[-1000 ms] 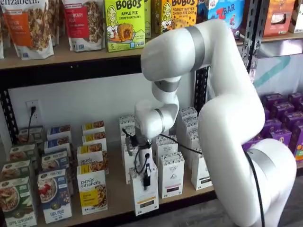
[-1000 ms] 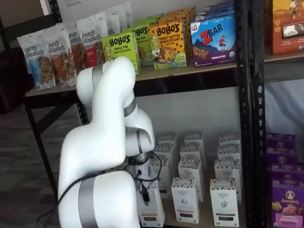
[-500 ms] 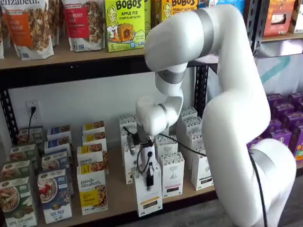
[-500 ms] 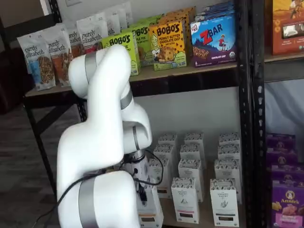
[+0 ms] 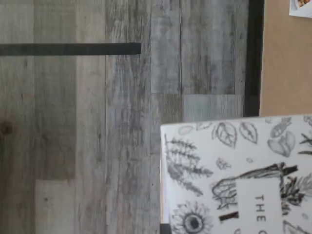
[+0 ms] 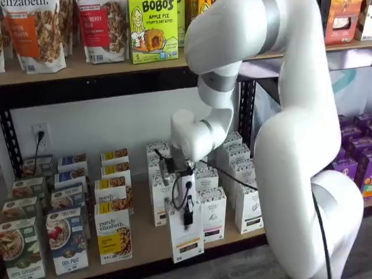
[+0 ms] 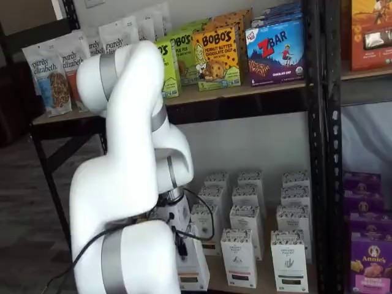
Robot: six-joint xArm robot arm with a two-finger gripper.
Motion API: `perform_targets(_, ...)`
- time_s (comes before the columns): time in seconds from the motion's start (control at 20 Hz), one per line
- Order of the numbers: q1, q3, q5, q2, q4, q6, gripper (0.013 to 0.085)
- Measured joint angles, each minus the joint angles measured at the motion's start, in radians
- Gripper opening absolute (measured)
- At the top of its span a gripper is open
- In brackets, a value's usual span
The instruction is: Pick up the white box with a yellow strip in the middle, on the bottom shelf, the fourth box from the left
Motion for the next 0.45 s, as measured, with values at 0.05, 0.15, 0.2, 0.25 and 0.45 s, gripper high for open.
perform_targets(0.05,-0.001,0.013,0.002,-0.017,-0.001,0.0,0.049)
perform_targets(0.15,-0.002,0.031,0.011,-0.045,0.007,-0.009,0.049)
perform_targets(0.2,-0.003,0.043,0.018,-0.064,0.01,-0.012,0.049)
perform_targets(0.25,-0.003,0.05,0.024,-0.076,0.011,-0.014,0.049)
perform_targets(0.45,-0.004,0.071,0.049,-0.119,0.032,-0.034,0.049)
